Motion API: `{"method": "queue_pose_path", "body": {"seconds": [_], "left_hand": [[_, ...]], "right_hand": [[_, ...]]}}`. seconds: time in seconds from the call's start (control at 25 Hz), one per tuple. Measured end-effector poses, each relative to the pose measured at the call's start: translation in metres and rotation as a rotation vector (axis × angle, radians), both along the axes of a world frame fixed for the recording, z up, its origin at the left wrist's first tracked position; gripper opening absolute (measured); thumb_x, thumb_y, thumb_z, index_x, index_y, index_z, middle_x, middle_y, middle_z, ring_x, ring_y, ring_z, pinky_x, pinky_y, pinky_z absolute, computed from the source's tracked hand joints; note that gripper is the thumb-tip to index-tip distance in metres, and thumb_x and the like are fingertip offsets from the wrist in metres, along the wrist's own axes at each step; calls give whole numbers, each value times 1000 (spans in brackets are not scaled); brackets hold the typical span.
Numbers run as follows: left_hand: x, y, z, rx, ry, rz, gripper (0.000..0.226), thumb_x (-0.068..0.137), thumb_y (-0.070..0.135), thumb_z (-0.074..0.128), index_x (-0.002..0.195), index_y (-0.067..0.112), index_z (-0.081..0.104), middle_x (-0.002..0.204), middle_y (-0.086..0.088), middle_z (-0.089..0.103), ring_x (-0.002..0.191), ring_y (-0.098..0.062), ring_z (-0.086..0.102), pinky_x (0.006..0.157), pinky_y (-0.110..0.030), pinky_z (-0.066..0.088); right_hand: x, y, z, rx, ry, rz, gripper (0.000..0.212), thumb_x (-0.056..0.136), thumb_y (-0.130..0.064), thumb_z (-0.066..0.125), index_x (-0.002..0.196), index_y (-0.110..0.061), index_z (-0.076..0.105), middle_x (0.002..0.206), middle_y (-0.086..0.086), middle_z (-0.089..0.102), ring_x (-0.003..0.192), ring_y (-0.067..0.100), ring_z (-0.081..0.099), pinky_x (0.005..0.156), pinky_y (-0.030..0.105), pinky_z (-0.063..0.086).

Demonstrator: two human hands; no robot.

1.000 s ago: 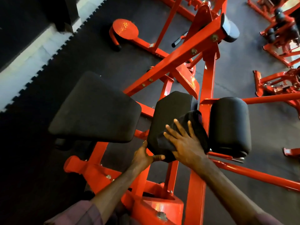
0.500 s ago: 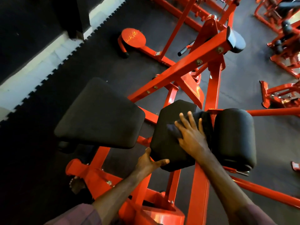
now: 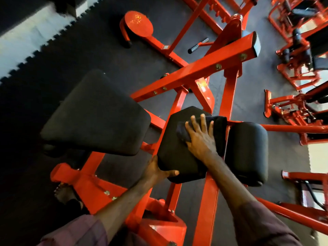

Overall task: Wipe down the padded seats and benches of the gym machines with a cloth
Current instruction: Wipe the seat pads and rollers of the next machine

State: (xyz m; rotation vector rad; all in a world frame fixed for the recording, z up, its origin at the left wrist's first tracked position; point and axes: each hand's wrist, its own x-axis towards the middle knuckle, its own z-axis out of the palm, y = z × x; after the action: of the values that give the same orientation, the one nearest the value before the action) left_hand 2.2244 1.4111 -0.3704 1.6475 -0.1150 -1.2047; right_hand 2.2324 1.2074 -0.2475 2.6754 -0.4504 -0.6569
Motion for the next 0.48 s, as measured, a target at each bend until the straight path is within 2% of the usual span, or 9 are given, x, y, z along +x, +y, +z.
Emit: {"method": "queue_pose_path", "body": {"seconds": [0.12,0.24,0.32,0.36,0.44,0.48], "left_hand": [[2,0,4,3,0,-6,116,47,63,99,145,19,55,138,0,63,128,-20,61,92,-27,50],[7,-3,-3,14,3,-10,129,33,77,92,144,22,55,138,2,63,130,-19,60,99,-33,54],[8,-4,-7,9,-1,-29,124,39,71,96,145,24,54,140,3,62,131,-19,59,102,-35,54],[6,-2,-6,1,-10,-29,121,41,69,97,146,25,54,141,4,62,131,-19,59,102,-35,54],[7,-1,-3,-13,-28,-26,117,46,64,99,147,25,53,143,3,61,132,-20,58,101,-33,53],[8,-1,-3,-23,-21,-30,117,49,60,101,149,25,51,145,3,60,134,-21,57,101,-32,51]], "right_hand": [[-23,-20,25,84,59,75,83,100,-42,59,169,-30,14,176,-5,-6,160,26,-22,126,56,-15],[12,-35,25,50,-65,-56,85,97,-37,64,168,-23,19,177,2,-1,161,34,-15,129,60,-6],[24,-23,11,26,-53,-63,86,96,-38,65,167,-20,20,177,7,2,160,40,-14,127,60,-8],[17,-19,7,44,-18,0,86,96,-38,65,167,-21,21,177,7,3,160,39,-15,127,58,-10],[-9,-26,13,86,44,142,83,96,-35,66,167,-24,24,177,1,6,161,31,-14,127,54,-12],[-13,-34,21,101,45,139,83,96,-34,66,167,-26,23,177,-2,4,161,27,-15,127,54,-12]]}}
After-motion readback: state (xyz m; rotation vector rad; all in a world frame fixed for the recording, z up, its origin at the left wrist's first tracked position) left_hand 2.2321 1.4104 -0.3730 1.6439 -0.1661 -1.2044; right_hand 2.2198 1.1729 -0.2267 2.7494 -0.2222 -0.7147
